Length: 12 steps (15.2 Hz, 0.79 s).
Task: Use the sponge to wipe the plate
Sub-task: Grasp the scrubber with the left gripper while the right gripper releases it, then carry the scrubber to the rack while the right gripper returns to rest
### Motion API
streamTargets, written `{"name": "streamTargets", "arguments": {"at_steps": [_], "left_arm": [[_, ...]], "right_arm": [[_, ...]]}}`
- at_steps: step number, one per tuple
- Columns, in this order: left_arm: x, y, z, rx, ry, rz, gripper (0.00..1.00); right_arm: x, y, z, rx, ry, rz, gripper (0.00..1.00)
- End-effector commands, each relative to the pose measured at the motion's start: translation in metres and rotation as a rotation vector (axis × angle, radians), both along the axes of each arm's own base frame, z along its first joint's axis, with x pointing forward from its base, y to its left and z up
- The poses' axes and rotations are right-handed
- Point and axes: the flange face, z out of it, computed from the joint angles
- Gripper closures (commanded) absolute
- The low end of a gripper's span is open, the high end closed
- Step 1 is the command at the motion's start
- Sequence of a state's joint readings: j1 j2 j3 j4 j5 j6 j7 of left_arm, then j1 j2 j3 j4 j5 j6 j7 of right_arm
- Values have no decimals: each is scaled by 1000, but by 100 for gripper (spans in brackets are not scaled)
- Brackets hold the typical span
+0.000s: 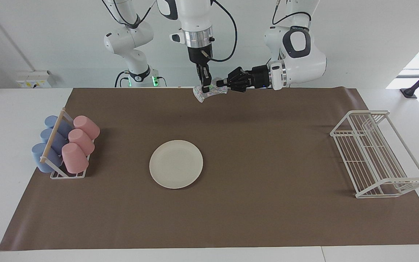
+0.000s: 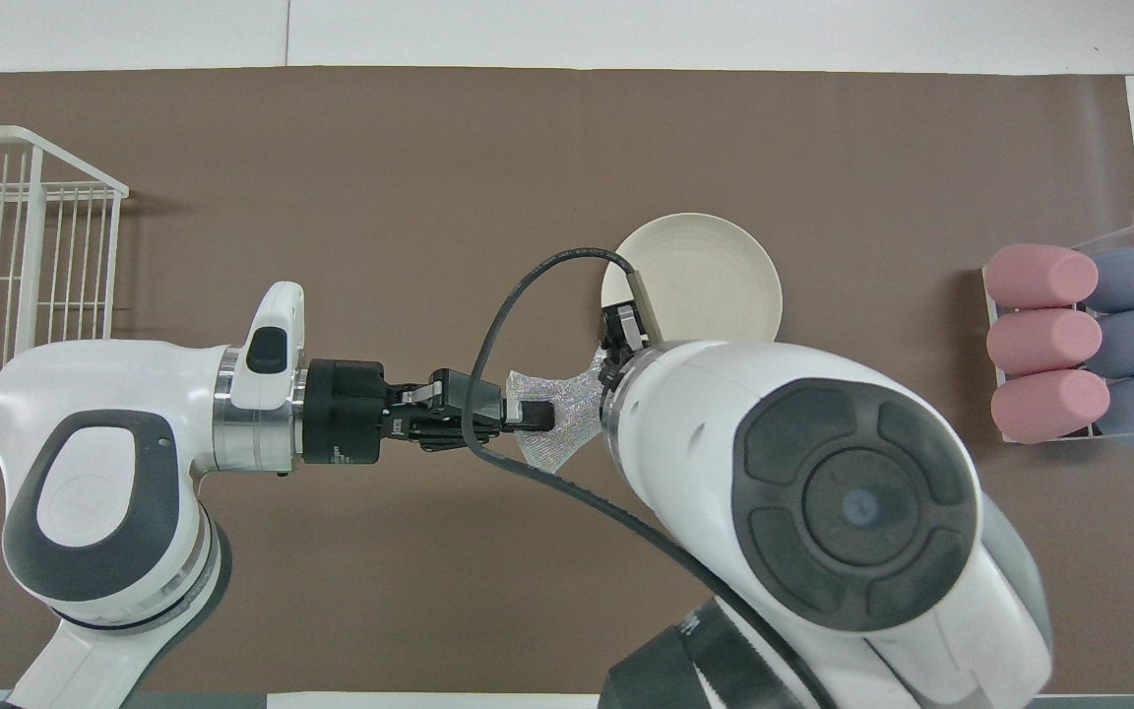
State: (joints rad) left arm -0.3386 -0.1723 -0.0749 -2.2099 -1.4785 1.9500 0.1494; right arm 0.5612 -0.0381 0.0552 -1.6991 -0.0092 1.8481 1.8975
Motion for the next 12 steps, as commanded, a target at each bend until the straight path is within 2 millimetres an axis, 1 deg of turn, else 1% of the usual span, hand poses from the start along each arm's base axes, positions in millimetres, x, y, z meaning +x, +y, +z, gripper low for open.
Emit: {"name": "streamTargets", "arguments": {"at_steps": [1, 3, 5, 7, 9, 12], "left_arm": [[-1, 10, -5, 20, 19, 31, 100], [4, 24, -10, 94, 0, 22, 100], [11, 41, -16, 166, -27, 15, 100], [14, 55, -22, 244, -53, -4, 100], [20, 74, -30, 326, -71, -16, 100], [29, 108, -41, 502, -100, -47, 100]], "right_arm": [[9, -36, 4, -80, -11, 230, 0], [21, -73, 10, -132, -8, 447, 0], [34, -110, 12, -171, -1, 635, 0], [44, -147, 17, -196, -9, 769, 0], [51, -174, 17, -214, 5, 912, 0], [60, -226, 14, -220, 33, 1099, 0]]}}
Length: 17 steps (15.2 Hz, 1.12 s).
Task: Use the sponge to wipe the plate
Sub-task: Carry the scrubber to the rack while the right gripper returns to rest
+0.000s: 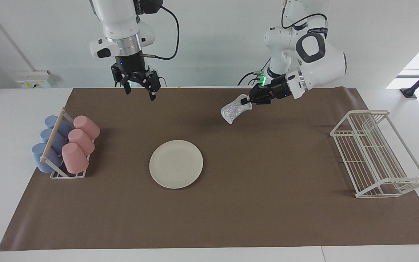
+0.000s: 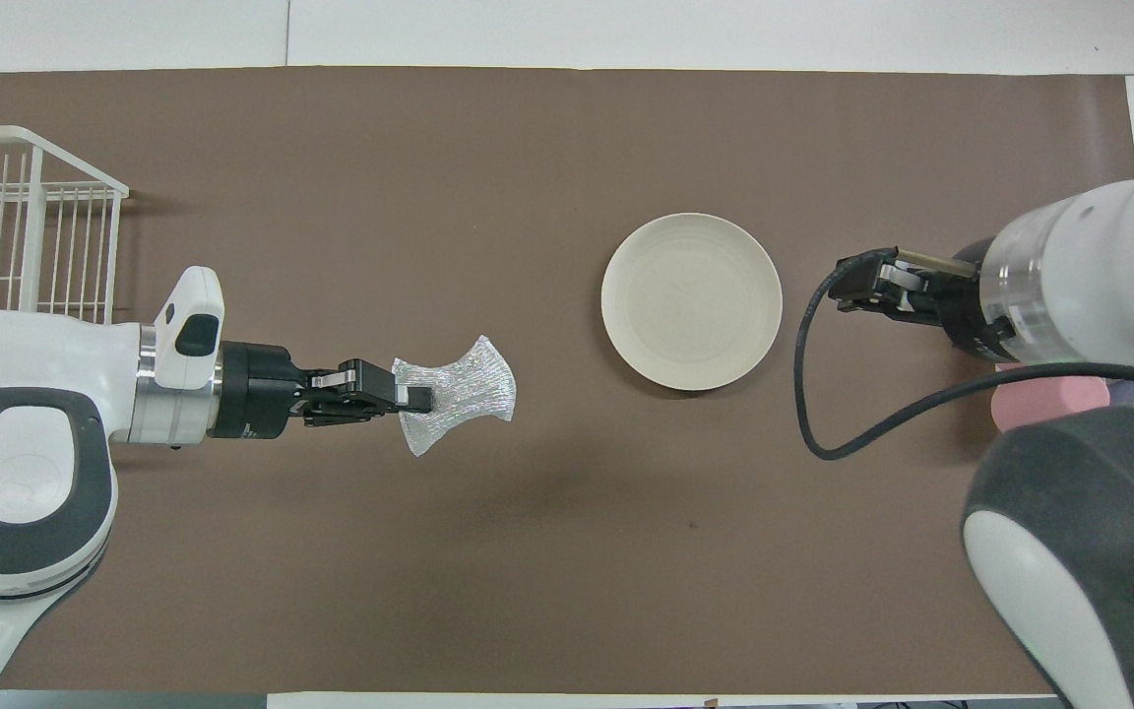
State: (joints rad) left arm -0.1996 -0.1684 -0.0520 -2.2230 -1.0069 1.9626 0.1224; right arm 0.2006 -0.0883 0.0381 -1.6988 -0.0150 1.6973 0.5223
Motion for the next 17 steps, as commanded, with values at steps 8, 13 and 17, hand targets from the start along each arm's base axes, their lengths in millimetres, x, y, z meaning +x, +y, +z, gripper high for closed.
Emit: {"name": "streamTargets", "arguments": {"at_steps": [8, 13, 17], "left_arm": [[26, 76, -16, 568, -14, -34, 100], [49, 83, 10, 857, -48, -109, 100], [65, 89, 38, 1093, -74, -206, 100]], "right_arm": [[4, -115, -6, -17, 91, 218, 0], [5, -123, -29, 14, 121, 206, 0], [8, -172, -24, 24, 111, 213, 0]]}}
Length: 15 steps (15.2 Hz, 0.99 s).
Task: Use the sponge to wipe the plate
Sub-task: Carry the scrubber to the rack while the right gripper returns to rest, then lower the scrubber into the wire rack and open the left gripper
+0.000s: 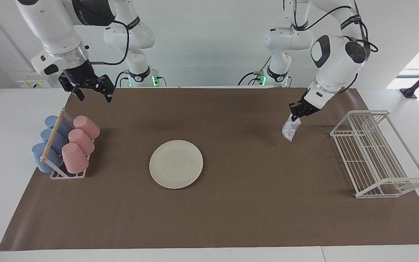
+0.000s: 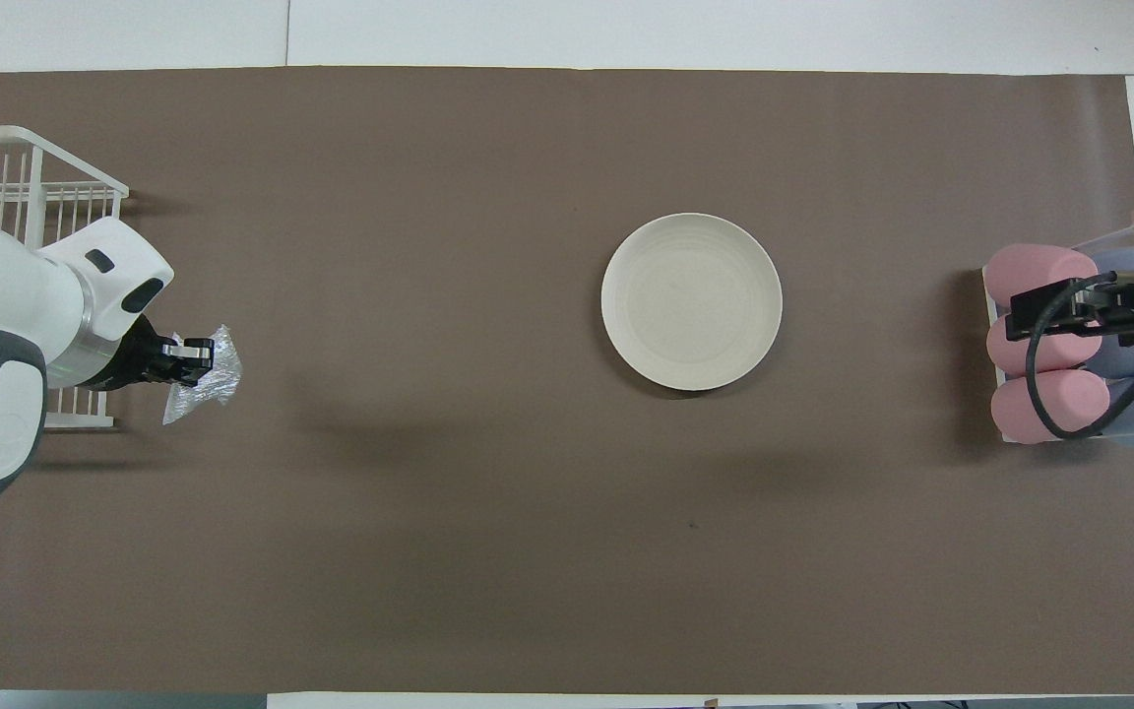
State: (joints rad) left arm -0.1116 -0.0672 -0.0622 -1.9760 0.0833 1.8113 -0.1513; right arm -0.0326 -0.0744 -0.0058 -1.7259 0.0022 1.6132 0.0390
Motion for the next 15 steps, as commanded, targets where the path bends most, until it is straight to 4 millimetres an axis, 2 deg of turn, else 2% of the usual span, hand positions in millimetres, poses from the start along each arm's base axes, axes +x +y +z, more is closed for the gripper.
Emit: {"name": "streamTargets", "arguments": {"at_steps": [1, 3, 4, 6, 8, 9, 11, 12, 14, 15], "left_arm": [[14, -3, 16, 181, 10, -52, 100], [13, -3, 22, 303, 2, -64, 100], [13, -12, 23, 371, 5, -72, 100], [14, -13, 27, 516, 3, -65, 100], [17, -22, 25, 673, -7, -113, 100], [21, -17, 21, 757, -7, -117, 100], [28, -21, 10, 906, -24, -135, 100], [31, -16, 6, 964, -30, -135, 100], [35, -5, 6, 1003, -50, -103, 100], [39, -4, -11, 1031, -50, -87, 100]], "right_arm": [[1, -28, 5, 29, -12, 10, 0], [2, -32, 6, 23, -20, 35, 0], [0, -43, 5, 29, -12, 32, 0], [-7, -59, 5, 28, 36, 13, 0], [-8, -60, 11, 26, 29, 4, 0], [-6, -60, 18, 23, 14, 4, 0], [-6, -58, 16, 25, 23, 10, 0], [-6, -56, 17, 24, 23, 15, 0], [-5, -54, 17, 24, 19, 16, 0], [-5, -55, 17, 22, 16, 13, 0]]}}
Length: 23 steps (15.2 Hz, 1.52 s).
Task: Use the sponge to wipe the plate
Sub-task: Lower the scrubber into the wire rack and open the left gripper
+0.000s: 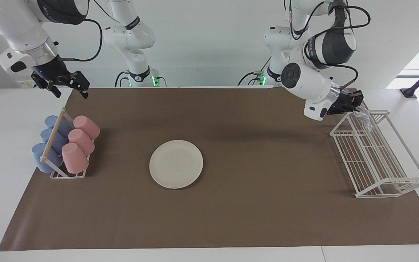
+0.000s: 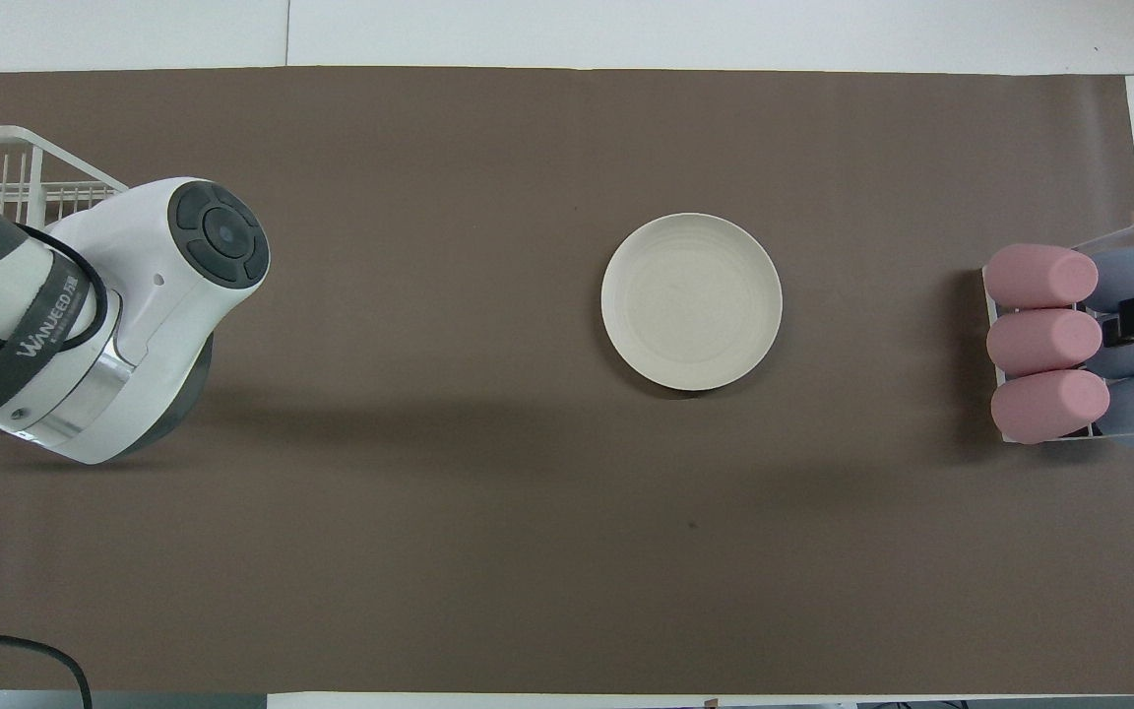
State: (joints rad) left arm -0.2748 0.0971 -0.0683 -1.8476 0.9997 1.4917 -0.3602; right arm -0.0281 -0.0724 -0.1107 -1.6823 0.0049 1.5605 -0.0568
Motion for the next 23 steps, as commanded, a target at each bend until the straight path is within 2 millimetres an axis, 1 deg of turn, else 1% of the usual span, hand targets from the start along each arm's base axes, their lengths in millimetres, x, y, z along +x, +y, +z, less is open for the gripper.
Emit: {"name": "streamTargets", "arguments": {"at_steps": [1, 2, 4, 5, 6, 7, 8, 12, 16, 19, 20, 21, 22, 23], "left_arm": [[14, 6, -24, 98, -57, 46, 100], [19, 6, -42, 120, -74, 58, 100], [26, 9, -61, 168, -67, 47, 100], [32, 11, -77, 217, -50, 28, 100], [34, 12, -87, 242, -44, 26, 100], [35, 15, -93, 242, -64, 39, 100], [37, 25, -99, 244, -75, 63, 100], [40, 37, -104, 212, -107, 82, 100], [40, 32, -110, 162, -109, 83, 100], [40, 33, -111, 154, -111, 84, 100], [41, 35, -111, 146, -114, 85, 84], [41, 34, -112, 142, -116, 85, 59], [41, 36, -112, 136, -115, 88, 26], [41, 37, -113, 128, -114, 93, 12]], "right_arm": [[3, -1, 2, 6, 6, 14, 0], [2, -5, 2, 7, 9, 7, 0], [1, -7, 2, -10, 16, 15, 0], [1, -6, 2, -25, 22, 23, 0], [1, -5, 1, -29, 25, 24, 0], [1, -5, 1, -29, 25, 26, 0], [1, -4, 2, -29, 24, 28, 0], [0, -2, 2, -29, 33, 38, 0], [2, 0, 7, -31, 23, 55, 0], [2, 0, 7, -32, 24, 58, 0], [1, 0, 7, -32, 24, 58, 0], [1, 0, 7, -32, 24, 58, 0], [2, 7, 6, -36, 31, 71, 0], [2, 7, 6, -46, 35, 75, 0]]}}
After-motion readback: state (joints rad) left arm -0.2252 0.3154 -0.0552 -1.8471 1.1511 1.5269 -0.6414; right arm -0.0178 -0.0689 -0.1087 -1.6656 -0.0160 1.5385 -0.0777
